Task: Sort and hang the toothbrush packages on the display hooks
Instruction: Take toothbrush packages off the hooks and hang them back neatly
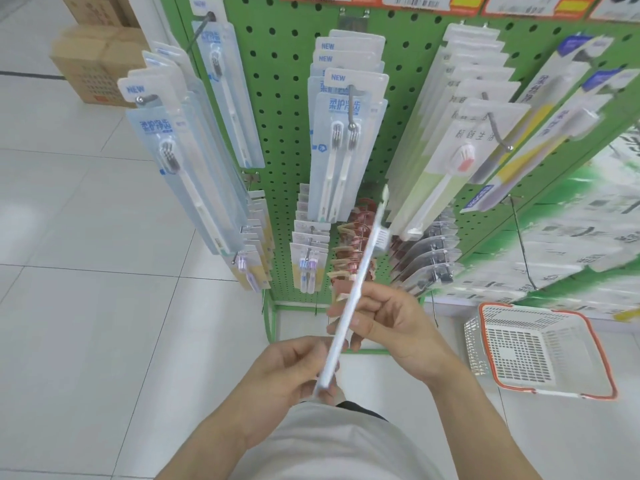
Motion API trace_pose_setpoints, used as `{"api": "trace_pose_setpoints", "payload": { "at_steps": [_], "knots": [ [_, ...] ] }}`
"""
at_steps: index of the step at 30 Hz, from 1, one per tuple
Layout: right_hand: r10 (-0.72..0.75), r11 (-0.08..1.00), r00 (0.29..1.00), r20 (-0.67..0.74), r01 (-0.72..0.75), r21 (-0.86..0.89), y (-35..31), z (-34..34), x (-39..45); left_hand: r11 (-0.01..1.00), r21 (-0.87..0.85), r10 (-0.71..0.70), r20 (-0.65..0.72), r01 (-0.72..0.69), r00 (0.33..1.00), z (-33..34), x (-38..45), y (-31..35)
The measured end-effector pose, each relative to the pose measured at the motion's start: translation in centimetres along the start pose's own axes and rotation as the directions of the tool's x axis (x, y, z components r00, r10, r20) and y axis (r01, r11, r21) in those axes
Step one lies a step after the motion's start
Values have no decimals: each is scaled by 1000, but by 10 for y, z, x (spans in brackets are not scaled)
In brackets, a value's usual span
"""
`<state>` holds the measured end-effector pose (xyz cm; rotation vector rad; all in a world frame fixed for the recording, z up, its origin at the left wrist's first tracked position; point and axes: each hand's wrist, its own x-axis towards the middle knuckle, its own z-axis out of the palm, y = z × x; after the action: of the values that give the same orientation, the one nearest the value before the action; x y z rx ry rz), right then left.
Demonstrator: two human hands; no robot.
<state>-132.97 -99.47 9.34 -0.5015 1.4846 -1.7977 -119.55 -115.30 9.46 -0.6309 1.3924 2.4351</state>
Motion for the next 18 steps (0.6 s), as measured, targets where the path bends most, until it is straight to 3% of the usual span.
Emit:
{"api": "trace_pose_setpoints", "payload": {
  "at_steps": [2,5,7,11,18],
  "knots": [
    [-31,999,1000,2,31,16,-4,-2,0,997,80,1,-36,2,999,-2,-1,0],
    [-77,978,997,-13,78,195,-14,-6,0,986,164,41,-112,-22,993,-3,-1,1],
    [-61,964,994,-92,83,252,-22,-5,2,967,249,87,-145,-48,986,-3,-1,1],
    [-62,989,947,-317,100,105,-23,-2,6,948,307,129,-141,-80,982,0,-2,1],
    [-88,995,908,-410,103,16,-19,-1,7,952,293,128,-125,-86,984,2,-7,5]
  ]
}}
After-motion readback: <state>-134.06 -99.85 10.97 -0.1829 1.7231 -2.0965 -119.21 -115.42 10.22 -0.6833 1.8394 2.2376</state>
